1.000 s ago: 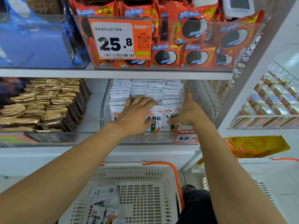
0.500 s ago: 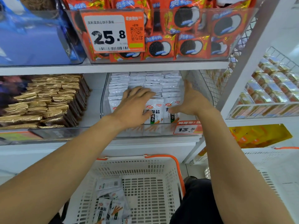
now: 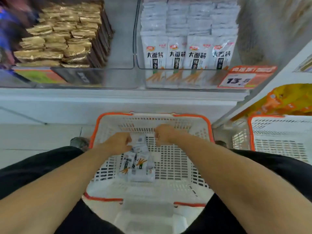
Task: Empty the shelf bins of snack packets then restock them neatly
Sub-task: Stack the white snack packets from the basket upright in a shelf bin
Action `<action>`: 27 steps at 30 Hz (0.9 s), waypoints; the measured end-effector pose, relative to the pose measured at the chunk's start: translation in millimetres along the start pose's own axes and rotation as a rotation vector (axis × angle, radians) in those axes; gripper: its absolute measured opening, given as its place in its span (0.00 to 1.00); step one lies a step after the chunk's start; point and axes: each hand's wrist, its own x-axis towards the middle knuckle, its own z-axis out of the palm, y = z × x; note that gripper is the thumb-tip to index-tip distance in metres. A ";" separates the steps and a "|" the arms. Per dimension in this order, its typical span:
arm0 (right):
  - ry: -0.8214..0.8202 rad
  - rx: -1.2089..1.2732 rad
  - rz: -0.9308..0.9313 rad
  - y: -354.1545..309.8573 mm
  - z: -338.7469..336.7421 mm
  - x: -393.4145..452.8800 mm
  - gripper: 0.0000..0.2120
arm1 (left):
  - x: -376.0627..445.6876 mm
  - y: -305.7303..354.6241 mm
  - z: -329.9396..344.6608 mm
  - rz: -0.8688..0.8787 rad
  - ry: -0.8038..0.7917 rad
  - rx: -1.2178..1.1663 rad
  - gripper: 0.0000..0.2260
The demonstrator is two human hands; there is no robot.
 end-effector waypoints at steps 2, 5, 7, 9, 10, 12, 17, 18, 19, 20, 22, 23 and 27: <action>-0.014 0.193 0.091 11.1 49.9 24.9 0.20 | 10.1 -23.8 33.8 -0.115 -0.046 -0.049 0.18; -0.019 0.358 0.212 23.2 123.5 57.7 0.32 | 29.8 -50.8 80.6 -0.179 -0.014 -0.158 0.27; -0.043 0.409 0.221 28.0 170.6 74.3 0.42 | 43.8 -69.9 111.8 -0.254 -0.011 -0.239 0.35; -0.056 0.433 0.221 26.0 199.2 81.6 0.46 | 58.1 -84.7 139.5 -0.341 -0.019 -0.404 0.43; -0.045 0.449 0.230 24.8 208.9 82.6 0.49 | 61.8 -87.8 149.7 -0.364 -0.017 -0.466 0.46; -0.014 0.430 0.247 20.1 224.0 81.2 0.51 | 69.8 -99.5 174.9 -0.391 0.006 -0.436 0.45; -0.081 0.615 0.406 19.2 232.6 76.8 0.35 | 77.9 -101.0 184.0 -0.408 0.118 -0.464 0.19; -0.138 0.587 0.424 23.2 223.7 77.8 0.32 | 77.0 -98.2 178.0 -0.425 0.119 -0.531 0.15; -0.189 0.534 0.441 27.6 212.0 78.5 0.30 | 76.1 -97.0 173.2 -0.437 0.138 -0.584 0.12; -0.203 0.520 0.442 32.7 199.7 80.1 0.28 | 74.1 -95.6 167.6 -0.459 0.173 -0.626 0.10; -0.152 0.639 0.412 38.8 174.6 81.2 0.25 | 68.7 -94.9 157.0 -0.486 0.256 -0.732 0.11; -0.098 0.731 0.392 38.6 164.2 81.5 0.23 | 67.4 -95.5 153.0 -0.498 0.272 -0.820 0.12; 0.160 0.904 0.162 24.5 136.5 78.5 0.11 | 64.5 -97.0 141.5 -0.567 0.090 -1.189 0.13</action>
